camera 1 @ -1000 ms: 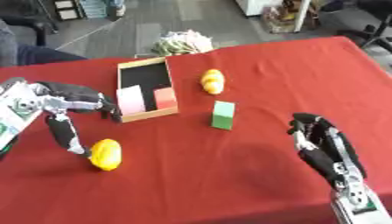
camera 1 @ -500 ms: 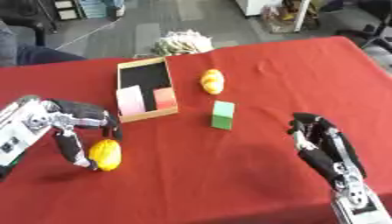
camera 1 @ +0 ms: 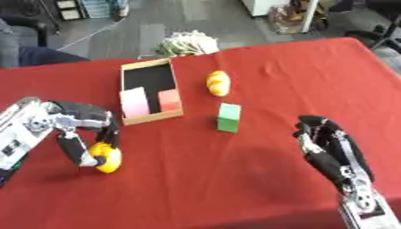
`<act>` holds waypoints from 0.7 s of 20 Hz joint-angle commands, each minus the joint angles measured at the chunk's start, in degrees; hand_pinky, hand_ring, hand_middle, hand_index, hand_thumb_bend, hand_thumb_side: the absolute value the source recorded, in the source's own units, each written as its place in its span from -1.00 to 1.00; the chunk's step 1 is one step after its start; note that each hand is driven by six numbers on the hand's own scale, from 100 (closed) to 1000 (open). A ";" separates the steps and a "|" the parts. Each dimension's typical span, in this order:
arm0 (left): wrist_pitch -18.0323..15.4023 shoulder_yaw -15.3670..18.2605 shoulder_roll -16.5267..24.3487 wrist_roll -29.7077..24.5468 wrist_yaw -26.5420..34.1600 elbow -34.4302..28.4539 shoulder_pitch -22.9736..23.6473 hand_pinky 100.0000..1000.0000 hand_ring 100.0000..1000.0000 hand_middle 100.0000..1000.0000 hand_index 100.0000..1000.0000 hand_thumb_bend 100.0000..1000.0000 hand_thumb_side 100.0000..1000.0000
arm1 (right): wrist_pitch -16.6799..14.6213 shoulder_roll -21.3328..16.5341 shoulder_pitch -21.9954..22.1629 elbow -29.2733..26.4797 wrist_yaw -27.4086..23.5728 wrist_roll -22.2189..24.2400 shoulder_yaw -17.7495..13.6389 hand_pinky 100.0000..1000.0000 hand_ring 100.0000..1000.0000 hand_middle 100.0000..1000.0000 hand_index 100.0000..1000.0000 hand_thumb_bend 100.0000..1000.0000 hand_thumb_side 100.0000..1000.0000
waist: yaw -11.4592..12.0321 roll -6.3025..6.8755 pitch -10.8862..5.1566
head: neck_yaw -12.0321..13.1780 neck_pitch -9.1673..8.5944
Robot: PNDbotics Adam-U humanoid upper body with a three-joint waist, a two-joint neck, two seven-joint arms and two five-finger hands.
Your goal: Pick up objects on the table and place them in the box.
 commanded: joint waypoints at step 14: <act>8.53 21.51 -11.24 24.27 -25.07 29.88 -17.56 0.35 0.00 -0.08 0.23 -0.32 -1.00 | -0.21 -0.69 -2.10 -0.65 -0.25 0.87 0.51 0.38 0.14 0.13 0.42 -1.00 -0.58 | -3.43 -0.32 2.69 | 1.33 -2.07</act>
